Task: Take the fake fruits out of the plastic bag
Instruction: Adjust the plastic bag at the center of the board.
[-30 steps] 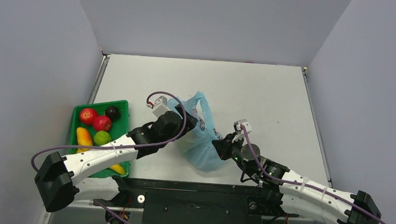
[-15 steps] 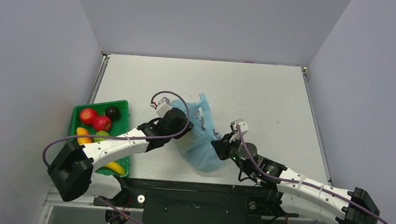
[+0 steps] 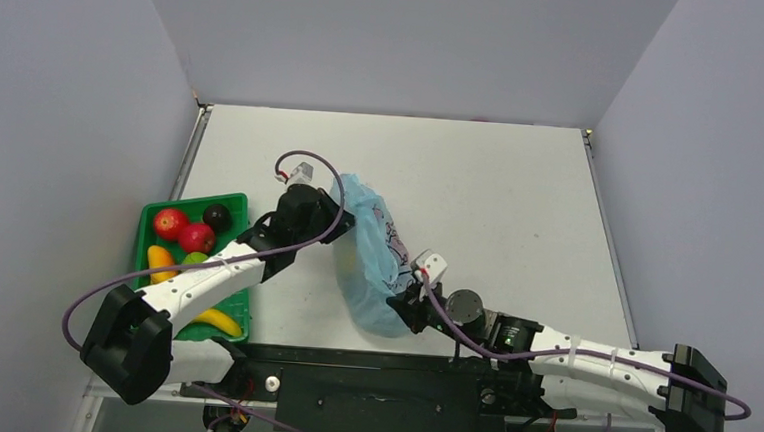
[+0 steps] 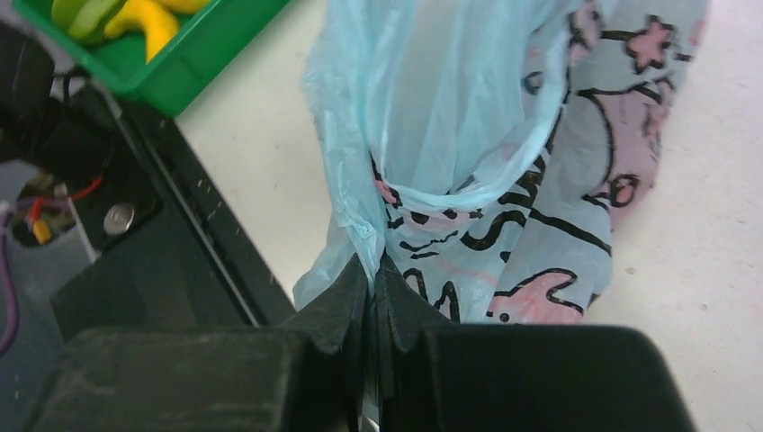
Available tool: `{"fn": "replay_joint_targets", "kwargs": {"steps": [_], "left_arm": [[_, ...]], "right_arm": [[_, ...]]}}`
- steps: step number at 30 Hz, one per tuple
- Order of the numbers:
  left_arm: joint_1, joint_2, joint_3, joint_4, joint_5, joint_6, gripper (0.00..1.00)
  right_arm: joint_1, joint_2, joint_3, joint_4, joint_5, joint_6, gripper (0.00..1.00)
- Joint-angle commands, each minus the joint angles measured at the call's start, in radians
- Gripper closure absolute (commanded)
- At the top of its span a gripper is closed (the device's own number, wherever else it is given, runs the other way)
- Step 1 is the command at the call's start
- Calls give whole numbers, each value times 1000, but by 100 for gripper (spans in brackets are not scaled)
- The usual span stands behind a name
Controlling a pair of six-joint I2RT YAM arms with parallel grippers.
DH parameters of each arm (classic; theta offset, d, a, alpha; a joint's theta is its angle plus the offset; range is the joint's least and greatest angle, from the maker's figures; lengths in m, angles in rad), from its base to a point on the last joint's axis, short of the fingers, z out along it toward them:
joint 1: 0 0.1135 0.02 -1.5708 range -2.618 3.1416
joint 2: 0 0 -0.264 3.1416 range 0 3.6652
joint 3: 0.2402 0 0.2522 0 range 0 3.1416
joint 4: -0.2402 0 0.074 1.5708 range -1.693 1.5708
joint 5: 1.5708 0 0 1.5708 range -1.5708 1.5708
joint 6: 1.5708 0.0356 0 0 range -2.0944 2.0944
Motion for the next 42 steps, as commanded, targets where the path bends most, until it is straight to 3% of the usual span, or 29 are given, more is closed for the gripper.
{"fn": "replay_joint_targets", "kwargs": {"steps": [1,4,8,9,14,19,27,30,33,35,37,40,41,42], "left_arm": [[60,-39,-31,88,106,41,100],[71,-46,-51,119,161,43,100],[72,-56,-61,156,195,37,100],[72,-58,-62,163,197,37,100],[79,-79,-56,140,200,28,100],[83,-55,-3,100,225,24,100],[83,13,26,138,273,-17,100],[84,24,44,125,273,-16,100],[89,27,63,114,269,-11,100],[99,27,73,99,265,-5,100],[116,28,73,94,266,-8,100],[152,28,58,113,268,-32,100],[174,33,50,131,273,-44,100],[187,36,50,136,286,-47,100]], "right_arm": [[130,18,62,-96,63,-149,100],[226,10,83,-186,249,-136,93],[228,-69,112,-224,360,-11,58],[222,-83,115,-225,372,4,45],[165,-91,210,-247,358,10,22],[33,26,347,-238,129,-69,16],[26,288,604,-303,117,-160,14],[20,356,631,-283,125,-175,13],[14,427,682,-323,180,-181,16],[14,441,696,-346,201,-195,27],[14,429,698,-358,221,-208,42],[12,382,691,-362,266,-225,73],[11,353,694,-365,275,-231,88],[8,339,696,-376,289,-233,94]]}}
